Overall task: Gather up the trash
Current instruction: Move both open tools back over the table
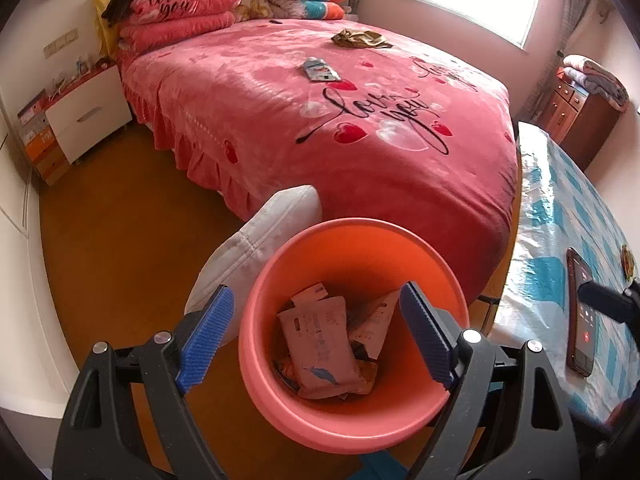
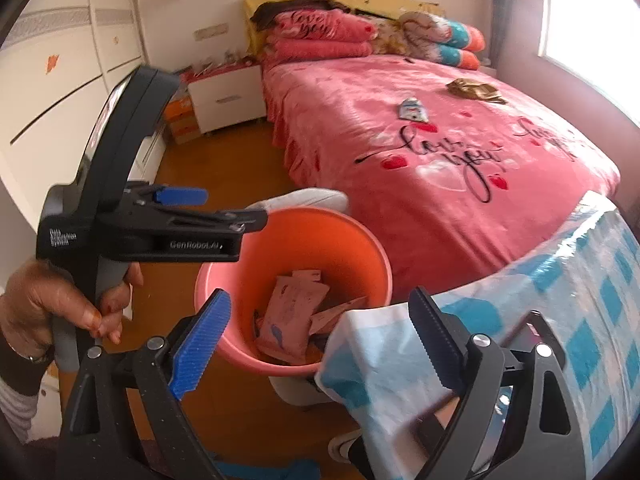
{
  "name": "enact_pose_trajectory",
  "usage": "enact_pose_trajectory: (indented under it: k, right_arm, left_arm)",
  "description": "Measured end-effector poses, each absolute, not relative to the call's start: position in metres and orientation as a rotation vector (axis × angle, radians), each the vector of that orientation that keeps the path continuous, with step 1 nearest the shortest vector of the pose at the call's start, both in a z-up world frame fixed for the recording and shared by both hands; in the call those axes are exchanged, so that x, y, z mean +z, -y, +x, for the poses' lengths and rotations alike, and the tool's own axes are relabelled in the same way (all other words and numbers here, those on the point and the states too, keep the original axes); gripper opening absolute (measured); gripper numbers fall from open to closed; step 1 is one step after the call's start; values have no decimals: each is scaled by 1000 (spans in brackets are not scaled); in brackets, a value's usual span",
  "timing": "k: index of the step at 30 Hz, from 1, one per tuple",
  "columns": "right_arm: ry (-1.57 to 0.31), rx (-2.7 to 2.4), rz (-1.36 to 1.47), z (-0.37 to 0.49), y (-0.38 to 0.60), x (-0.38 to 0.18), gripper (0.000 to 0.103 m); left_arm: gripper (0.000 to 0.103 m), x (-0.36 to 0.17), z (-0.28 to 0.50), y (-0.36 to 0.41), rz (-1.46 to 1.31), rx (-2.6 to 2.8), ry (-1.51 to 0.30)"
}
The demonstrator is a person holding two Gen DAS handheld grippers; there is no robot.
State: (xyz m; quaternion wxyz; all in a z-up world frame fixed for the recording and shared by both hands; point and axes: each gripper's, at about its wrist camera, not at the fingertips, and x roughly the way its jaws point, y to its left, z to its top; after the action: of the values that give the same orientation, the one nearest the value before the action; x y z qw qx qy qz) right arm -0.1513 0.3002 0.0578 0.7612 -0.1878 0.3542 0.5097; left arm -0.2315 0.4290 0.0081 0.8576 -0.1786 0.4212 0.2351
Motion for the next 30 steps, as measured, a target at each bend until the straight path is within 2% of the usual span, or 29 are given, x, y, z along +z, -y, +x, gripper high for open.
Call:
enact_pose_trajectory:
  k: [13,18,22,30]
  right_arm:
    - [-750,993,-279,-138,-251,78,90]
    - [-748,955,-227,-138,-231,80,94]
    - [-763,923,-192,-137,-215,78,95]
    - [-753,866,-129,-138,-181,78,95]
  left_arm:
    - [87,28,-220,-394,-327,420,-846]
    - [87,36,-211,-376,-302,385,-838]
    - [92,43,-206,-362,-275,359,-833]
    - [92,55,-196,-331,-205,316,-829]
